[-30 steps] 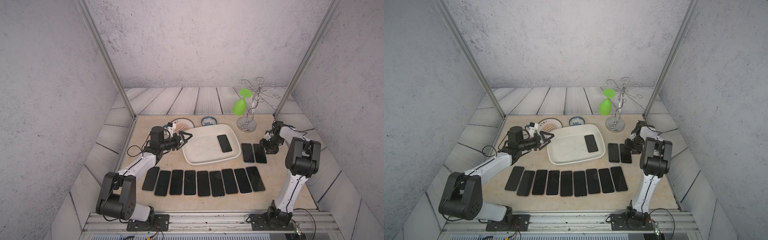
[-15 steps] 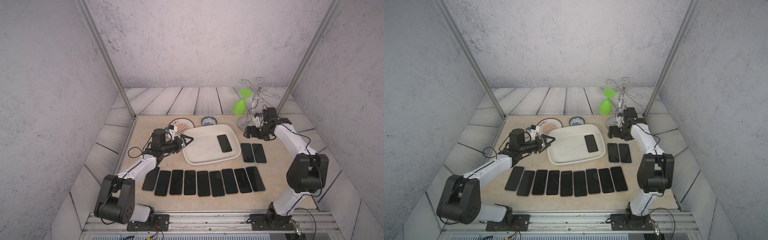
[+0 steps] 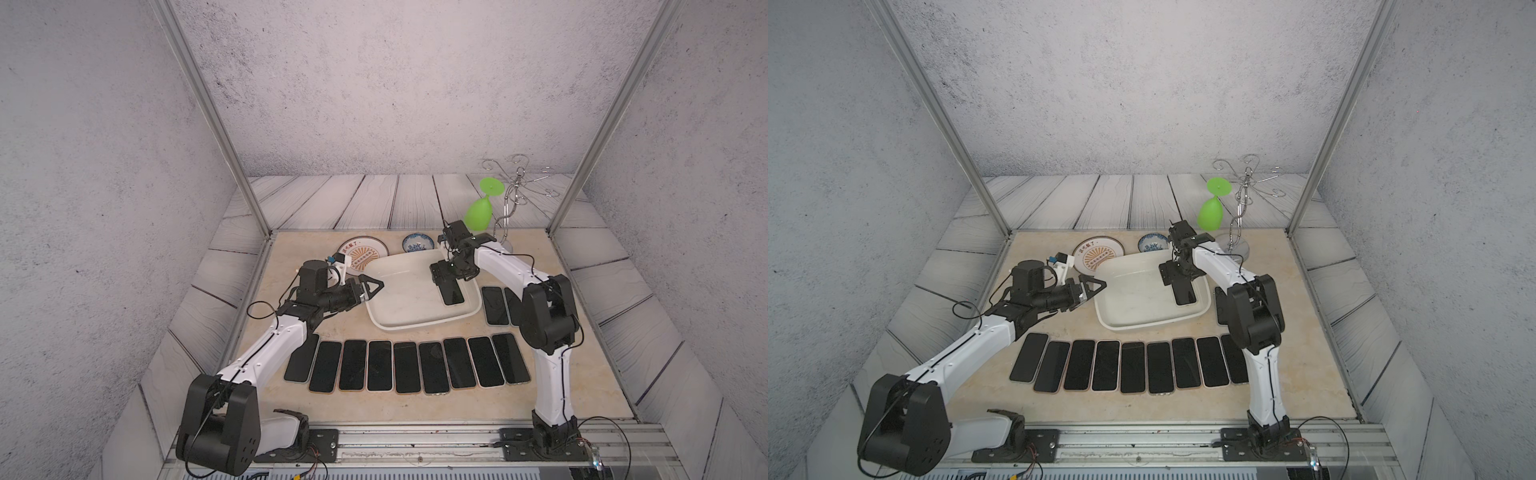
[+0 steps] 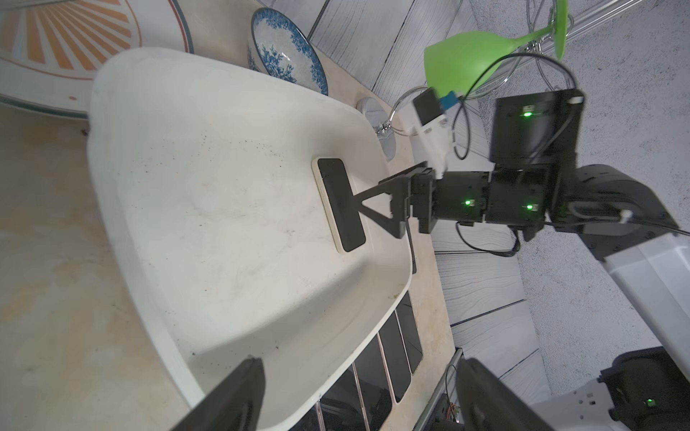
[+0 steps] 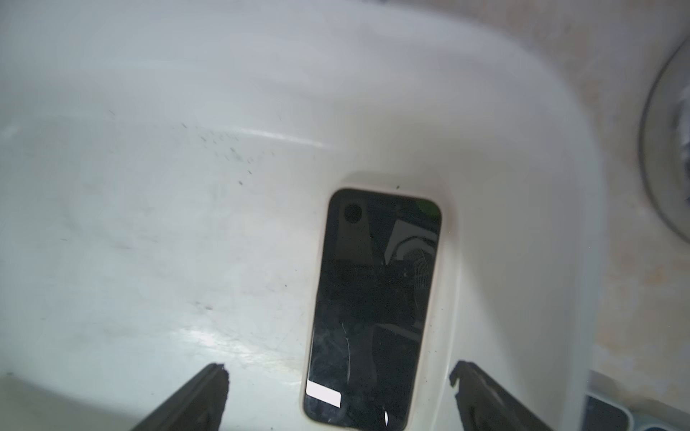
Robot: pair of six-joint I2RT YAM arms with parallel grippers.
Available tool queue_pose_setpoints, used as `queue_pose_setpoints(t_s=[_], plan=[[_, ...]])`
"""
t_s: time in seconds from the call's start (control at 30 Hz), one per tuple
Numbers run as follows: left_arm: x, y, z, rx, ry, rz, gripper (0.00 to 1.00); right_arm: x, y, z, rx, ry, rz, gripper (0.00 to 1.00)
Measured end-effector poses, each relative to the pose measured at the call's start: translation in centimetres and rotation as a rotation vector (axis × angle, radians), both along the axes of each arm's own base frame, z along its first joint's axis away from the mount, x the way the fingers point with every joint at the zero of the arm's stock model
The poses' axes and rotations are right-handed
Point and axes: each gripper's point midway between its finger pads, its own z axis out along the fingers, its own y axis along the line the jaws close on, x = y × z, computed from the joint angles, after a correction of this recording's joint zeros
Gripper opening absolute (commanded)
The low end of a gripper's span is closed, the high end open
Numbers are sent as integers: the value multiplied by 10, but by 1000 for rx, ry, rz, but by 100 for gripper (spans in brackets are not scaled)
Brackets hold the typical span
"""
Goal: Take the phone out of the storage box
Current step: Pick up the phone from the storage box.
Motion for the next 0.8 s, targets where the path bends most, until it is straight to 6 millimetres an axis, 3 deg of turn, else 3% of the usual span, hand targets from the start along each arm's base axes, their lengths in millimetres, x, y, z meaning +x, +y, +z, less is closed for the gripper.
queue_pose_setpoints(t_s=[0.1, 0.57, 0.7, 0.8], plan=[[-2, 1, 1, 7, -4, 1, 86, -3, -4, -17, -38, 39, -5, 99], [-4, 5, -10, 18, 24, 12, 86, -7, -8, -51, -124, 113, -12, 98], [-5, 5, -11, 18, 28, 13, 86, -8, -8, -56, -118, 140, -26, 94], [-5, 7, -13, 19, 33, 17, 86, -11, -8, -57, -106, 163, -31, 82]])
